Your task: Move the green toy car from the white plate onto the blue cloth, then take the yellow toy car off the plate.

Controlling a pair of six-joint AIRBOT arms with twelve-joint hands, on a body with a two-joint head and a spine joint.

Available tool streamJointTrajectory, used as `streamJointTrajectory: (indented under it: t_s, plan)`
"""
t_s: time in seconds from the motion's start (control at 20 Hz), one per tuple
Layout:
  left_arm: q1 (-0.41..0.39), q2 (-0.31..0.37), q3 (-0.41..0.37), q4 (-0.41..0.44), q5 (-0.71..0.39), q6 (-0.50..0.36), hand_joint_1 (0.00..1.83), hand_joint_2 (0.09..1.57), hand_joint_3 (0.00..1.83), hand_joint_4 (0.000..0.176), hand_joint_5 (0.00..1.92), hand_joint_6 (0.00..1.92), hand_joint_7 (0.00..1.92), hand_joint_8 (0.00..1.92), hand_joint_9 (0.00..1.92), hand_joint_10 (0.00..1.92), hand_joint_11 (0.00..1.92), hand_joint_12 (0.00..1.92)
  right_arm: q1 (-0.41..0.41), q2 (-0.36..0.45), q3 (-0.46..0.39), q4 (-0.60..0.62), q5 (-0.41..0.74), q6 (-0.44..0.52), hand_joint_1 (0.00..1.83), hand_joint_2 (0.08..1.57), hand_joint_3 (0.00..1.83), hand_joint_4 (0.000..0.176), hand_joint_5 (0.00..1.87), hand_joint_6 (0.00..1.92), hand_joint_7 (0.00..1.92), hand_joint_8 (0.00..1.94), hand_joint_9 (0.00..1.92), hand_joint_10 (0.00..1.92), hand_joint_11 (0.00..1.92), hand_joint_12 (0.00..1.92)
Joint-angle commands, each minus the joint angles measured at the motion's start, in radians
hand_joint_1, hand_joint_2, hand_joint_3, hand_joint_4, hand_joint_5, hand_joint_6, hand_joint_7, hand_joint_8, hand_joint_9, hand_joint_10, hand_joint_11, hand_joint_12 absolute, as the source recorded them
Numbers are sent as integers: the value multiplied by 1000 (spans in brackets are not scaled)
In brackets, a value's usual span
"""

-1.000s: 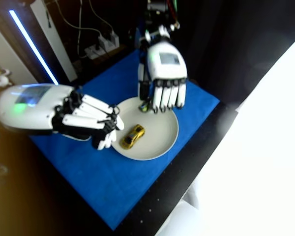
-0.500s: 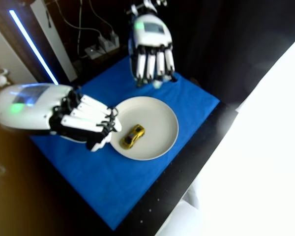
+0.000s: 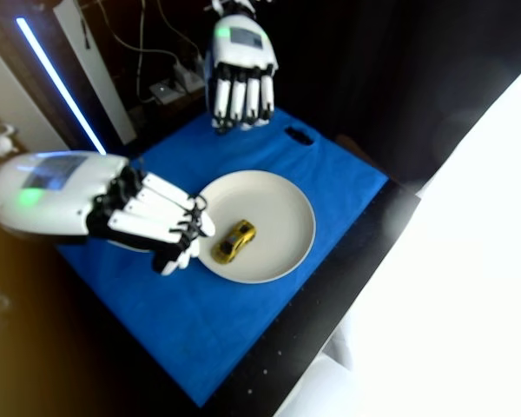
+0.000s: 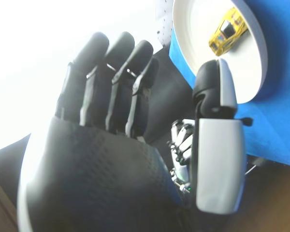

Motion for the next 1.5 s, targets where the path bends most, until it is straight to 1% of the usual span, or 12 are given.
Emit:
streamJointTrajectory:
  t_s: [0.0,0.05,0.1,0.2,0.4,0.45,0.7,0.9,1.0,1.25,1.3,1.45]
  plan:
    - [-2,3,-3,1,-121,-5,979,1158,0,165,872,1138,668,734,337,1144,110,1617,7,-2,3,5,122,-6,1147,1029,2,0,639,279,660,664,451,1191,238,1844]
    - [1,3,-3,-4,-122,-6,979,1158,0,165,872,1138,668,734,337,1144,110,1617,7,-2,3,5,122,-6,1147,1029,2,0,639,279,660,664,451,1191,238,1844]
    - [7,4,-3,-11,-124,-6,935,1057,0,69,728,658,666,564,336,1043,72,1569,7,-2,3,5,122,-6,1167,1016,0,0,668,285,698,690,502,1208,314,1835]
    - [13,5,-2,-24,-131,-6,840,1012,0,79,695,213,637,230,290,843,2,1528,7,-2,2,5,122,-6,1165,1014,0,0,644,370,661,801,485,1237,279,1834]
    - [46,15,-3,-66,-194,-6,774,984,0,118,642,22,580,20,249,698,0,1442,7,-1,2,7,123,-6,1128,1028,1,0,597,413,630,909,433,1313,171,1905]
    - [58,19,-3,-85,-225,-6,709,1000,3,82,601,1,575,12,253,675,0,1455,7,-1,2,8,123,-6,1087,1045,6,0,576,419,580,936,416,1338,199,1899]
    - [138,25,-14,-208,-424,17,365,1120,2,83,607,4,658,36,238,921,0,1595,7,-9,0,11,124,-6,1087,1072,3,0,520,655,585,747,439,1160,279,1743]
    - [139,-2,-21,-277,-502,114,354,1150,5,106,646,6,649,25,200,867,0,1490,8,-43,19,22,123,-6,1036,1033,0,0,692,212,787,193,564,786,248,1649]
    - [139,-13,-20,-299,-523,133,431,1168,5,65,688,19,680,37,230,894,0,1524,8,-79,38,34,122,-6,1011,1027,0,0,706,108,847,199,531,982,220,1760]
    - [139,-25,-14,-311,-533,133,479,1196,1,59,725,1,576,348,129,1262,0,1665,10,-145,85,65,106,-6,971,1037,2,0,721,42,696,286,439,1034,214,1751]
    - [139,-27,-14,-311,-533,133,523,1183,0,71,762,9,456,669,194,1161,0,1582,13,-157,94,69,98,-6,929,1024,0,0,726,41,679,266,443,980,245,1666]
    - [139,-30,-14,-311,-532,133,511,1157,0,116,777,5,540,396,277,839,0,1455,24,-197,127,84,66,-6,917,1005,0,0,735,40,725,270,513,928,285,1643]
